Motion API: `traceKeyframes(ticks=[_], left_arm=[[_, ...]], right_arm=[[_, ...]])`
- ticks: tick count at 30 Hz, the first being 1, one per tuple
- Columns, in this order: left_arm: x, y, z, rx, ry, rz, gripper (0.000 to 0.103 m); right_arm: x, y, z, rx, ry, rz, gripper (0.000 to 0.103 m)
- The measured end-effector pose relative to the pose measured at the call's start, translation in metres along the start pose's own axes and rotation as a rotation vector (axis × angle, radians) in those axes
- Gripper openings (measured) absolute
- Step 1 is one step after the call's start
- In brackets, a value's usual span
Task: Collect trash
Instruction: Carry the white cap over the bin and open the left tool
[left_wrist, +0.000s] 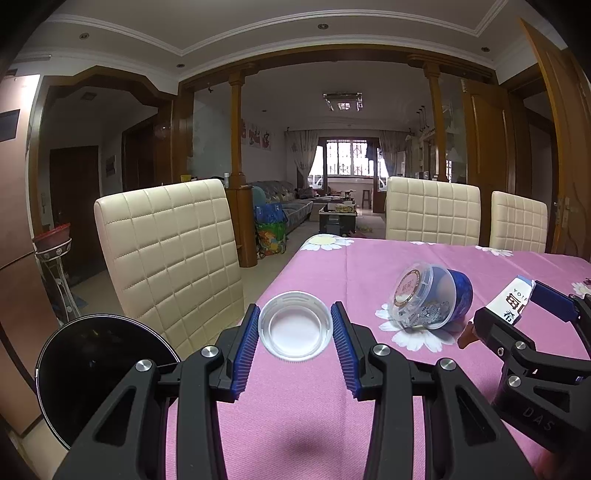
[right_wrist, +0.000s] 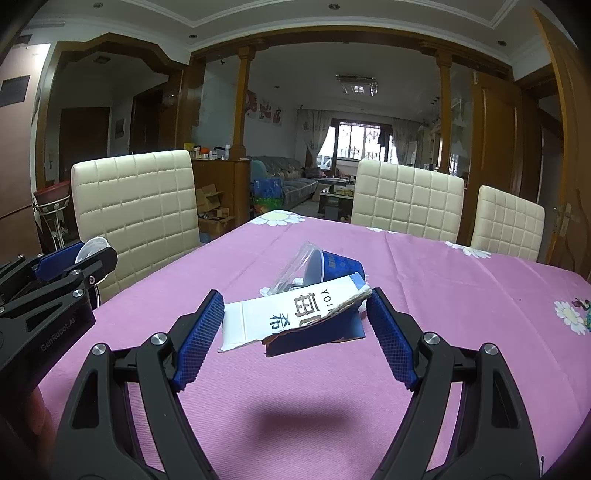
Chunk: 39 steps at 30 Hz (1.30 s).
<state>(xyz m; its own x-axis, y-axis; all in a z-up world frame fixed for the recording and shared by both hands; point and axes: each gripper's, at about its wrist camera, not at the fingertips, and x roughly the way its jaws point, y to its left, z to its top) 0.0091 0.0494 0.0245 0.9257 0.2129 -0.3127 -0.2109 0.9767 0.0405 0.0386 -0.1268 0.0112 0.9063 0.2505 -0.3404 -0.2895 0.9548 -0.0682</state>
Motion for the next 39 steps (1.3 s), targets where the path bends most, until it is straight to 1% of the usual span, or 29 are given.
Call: traceKeyframes(ticks=[3, 5, 11, 17, 19, 23, 24, 28, 35, 39], left_arm=[[0.000, 0.001, 0.000, -0.005, 0.003, 0.009, 0.039], [0.003, 0.002, 0.000, -0.007, 0.023, 0.009, 0.039], [0.002, 0.015, -0.002, -0.027, 0.052, 0.028, 0.039], [0.000, 0.032, -0.004, -0.026, 0.058, 0.071, 0.039], [0.001, 0.038, -0.004, -0.032, 0.061, 0.088, 0.039], [0.004, 0.059, -0.004, -0.055, 0.073, 0.138, 0.039], [0.004, 0.067, -0.005, -0.062, 0.073, 0.162, 0.039], [0.003, 0.094, -0.004, -0.094, 0.075, 0.219, 0.039], [0.005, 0.140, -0.007, -0.143, 0.090, 0.311, 0.039], [0.009, 0.163, -0.010, -0.181, 0.114, 0.336, 0.039]], right_arm=[[0.000, 0.000, 0.000, -0.004, -0.001, 0.003, 0.079], [0.001, 0.000, 0.001, -0.008, 0.002, 0.005, 0.079], [0.005, 0.010, 0.002, -0.029, 0.024, 0.046, 0.079], [0.013, 0.040, 0.005, -0.089, 0.049, 0.107, 0.079], [0.016, 0.055, 0.007, -0.107, 0.057, 0.143, 0.079], [0.018, 0.085, 0.011, -0.147, 0.059, 0.200, 0.079], [0.019, 0.093, 0.013, -0.154, 0.063, 0.212, 0.079], [0.023, 0.119, 0.016, -0.167, 0.073, 0.266, 0.079], [0.027, 0.156, 0.022, -0.191, 0.066, 0.317, 0.079], [0.029, 0.172, 0.025, -0.202, 0.067, 0.336, 0.079]])
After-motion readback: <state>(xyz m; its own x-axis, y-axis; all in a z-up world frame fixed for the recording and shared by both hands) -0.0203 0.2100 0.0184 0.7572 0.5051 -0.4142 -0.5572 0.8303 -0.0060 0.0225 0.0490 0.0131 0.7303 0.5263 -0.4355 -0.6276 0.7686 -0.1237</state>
